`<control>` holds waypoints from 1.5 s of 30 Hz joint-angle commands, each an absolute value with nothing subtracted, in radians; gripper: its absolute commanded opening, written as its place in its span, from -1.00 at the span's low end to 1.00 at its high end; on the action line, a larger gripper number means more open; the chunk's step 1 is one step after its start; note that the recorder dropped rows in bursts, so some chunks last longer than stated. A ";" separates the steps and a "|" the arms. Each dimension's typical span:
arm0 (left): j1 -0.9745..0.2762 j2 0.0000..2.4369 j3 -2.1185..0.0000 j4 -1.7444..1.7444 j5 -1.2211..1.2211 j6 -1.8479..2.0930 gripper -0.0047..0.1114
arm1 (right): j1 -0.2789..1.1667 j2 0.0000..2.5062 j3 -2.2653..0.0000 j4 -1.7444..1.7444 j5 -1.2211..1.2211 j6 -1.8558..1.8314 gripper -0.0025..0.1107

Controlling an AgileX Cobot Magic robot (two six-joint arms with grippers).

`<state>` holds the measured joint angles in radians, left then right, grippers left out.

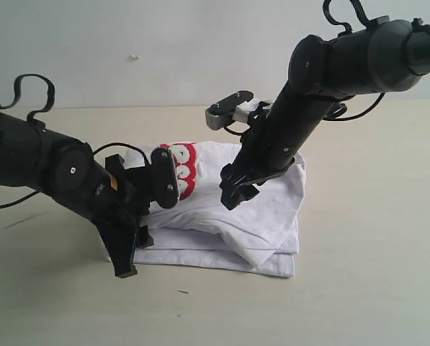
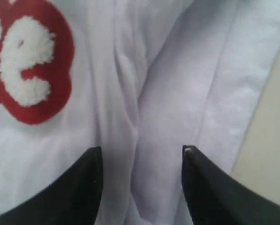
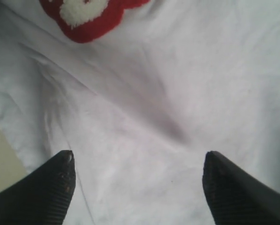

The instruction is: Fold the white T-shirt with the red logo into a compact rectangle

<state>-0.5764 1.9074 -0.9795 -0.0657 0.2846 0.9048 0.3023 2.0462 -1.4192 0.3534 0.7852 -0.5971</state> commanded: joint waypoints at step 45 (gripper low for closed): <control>-0.588 1.945 -1.015 0.079 0.229 0.937 0.07 | 0.303 2.038 -1.424 0.366 0.837 -0.601 0.33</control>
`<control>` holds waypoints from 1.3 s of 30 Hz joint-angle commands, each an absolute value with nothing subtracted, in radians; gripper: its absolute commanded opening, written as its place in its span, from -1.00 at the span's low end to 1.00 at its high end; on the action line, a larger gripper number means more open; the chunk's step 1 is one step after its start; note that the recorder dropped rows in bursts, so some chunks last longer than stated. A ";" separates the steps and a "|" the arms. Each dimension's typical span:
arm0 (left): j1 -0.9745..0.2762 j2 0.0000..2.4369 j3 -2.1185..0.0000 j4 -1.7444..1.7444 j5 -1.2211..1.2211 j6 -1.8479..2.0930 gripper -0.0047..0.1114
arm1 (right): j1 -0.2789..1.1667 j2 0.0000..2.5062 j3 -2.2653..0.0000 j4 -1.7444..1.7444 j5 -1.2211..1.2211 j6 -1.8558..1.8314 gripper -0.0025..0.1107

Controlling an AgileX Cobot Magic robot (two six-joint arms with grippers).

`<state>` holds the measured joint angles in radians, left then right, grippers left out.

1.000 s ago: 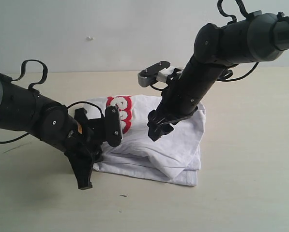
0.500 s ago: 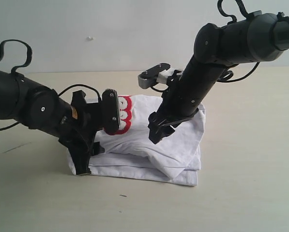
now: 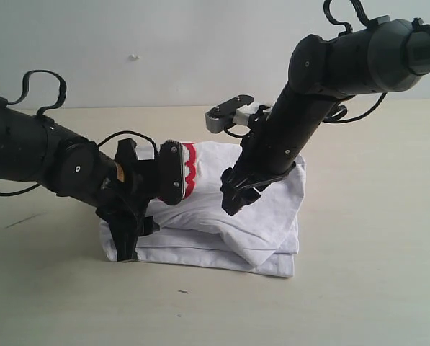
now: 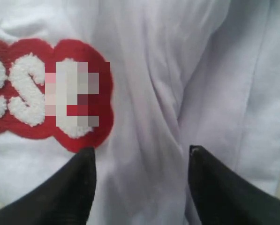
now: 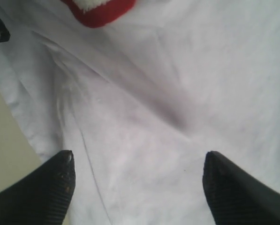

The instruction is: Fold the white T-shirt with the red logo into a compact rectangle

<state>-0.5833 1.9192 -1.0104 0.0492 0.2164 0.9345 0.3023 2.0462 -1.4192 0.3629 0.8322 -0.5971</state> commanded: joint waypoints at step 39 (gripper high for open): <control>-0.683 1.790 -0.962 0.083 0.561 0.948 -0.92 | 0.303 2.038 -1.424 0.360 0.816 -0.597 0.33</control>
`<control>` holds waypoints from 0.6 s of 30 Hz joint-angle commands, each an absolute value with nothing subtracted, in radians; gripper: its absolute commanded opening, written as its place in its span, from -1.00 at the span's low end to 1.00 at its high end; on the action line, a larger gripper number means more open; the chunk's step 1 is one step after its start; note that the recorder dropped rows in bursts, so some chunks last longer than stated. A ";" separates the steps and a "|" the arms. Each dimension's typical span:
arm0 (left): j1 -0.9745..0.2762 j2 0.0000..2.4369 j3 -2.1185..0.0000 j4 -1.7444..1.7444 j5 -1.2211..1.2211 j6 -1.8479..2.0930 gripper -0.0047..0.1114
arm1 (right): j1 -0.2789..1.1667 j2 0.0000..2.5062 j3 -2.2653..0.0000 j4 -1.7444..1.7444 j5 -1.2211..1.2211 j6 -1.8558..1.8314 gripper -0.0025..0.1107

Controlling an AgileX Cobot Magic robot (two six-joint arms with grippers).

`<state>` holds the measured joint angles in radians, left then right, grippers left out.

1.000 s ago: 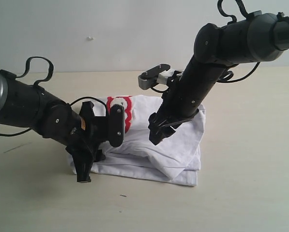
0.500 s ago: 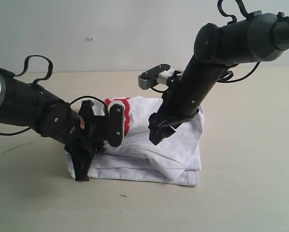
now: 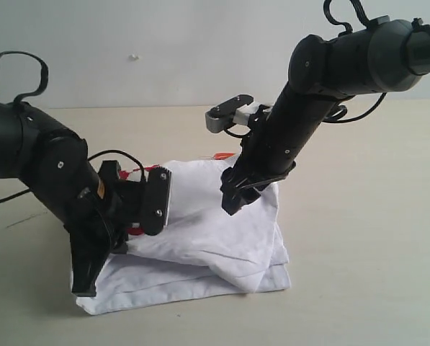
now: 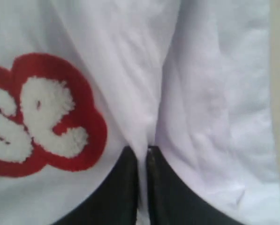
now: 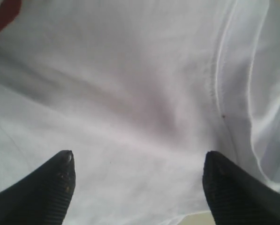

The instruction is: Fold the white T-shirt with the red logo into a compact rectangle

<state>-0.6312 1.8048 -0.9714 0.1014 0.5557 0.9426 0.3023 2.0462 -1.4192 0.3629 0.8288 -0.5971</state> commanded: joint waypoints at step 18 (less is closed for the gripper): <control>-0.772 1.778 -0.964 -0.333 0.580 1.169 0.61 | 0.303 2.042 -1.424 0.358 0.745 -0.573 0.33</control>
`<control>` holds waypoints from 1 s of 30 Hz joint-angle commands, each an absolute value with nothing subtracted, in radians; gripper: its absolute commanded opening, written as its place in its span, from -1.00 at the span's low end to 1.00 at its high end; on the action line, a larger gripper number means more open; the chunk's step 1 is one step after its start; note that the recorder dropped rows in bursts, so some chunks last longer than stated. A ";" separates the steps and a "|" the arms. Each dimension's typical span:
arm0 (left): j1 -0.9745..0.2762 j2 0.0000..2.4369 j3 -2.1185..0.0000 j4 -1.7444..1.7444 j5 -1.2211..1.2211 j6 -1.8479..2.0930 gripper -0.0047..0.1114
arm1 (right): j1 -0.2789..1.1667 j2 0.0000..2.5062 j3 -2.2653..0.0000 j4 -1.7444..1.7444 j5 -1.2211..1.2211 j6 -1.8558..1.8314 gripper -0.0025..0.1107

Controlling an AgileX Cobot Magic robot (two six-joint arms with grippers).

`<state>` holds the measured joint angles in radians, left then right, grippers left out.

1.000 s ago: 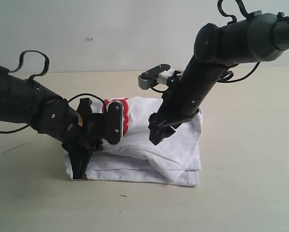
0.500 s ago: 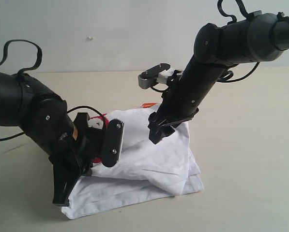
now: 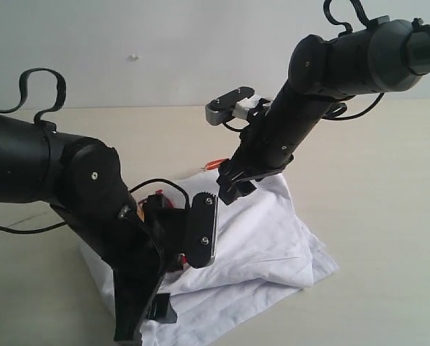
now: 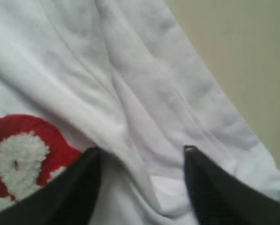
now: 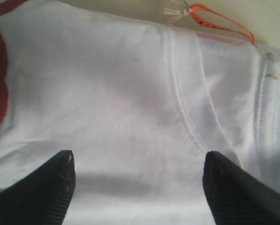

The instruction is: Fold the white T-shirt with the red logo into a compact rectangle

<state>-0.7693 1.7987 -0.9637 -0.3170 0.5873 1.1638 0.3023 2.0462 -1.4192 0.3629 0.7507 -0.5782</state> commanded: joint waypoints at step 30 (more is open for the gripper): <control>-0.499 1.967 -0.936 -0.884 0.812 0.620 -0.87 | 0.303 1.887 -1.424 0.243 0.784 -0.492 -0.96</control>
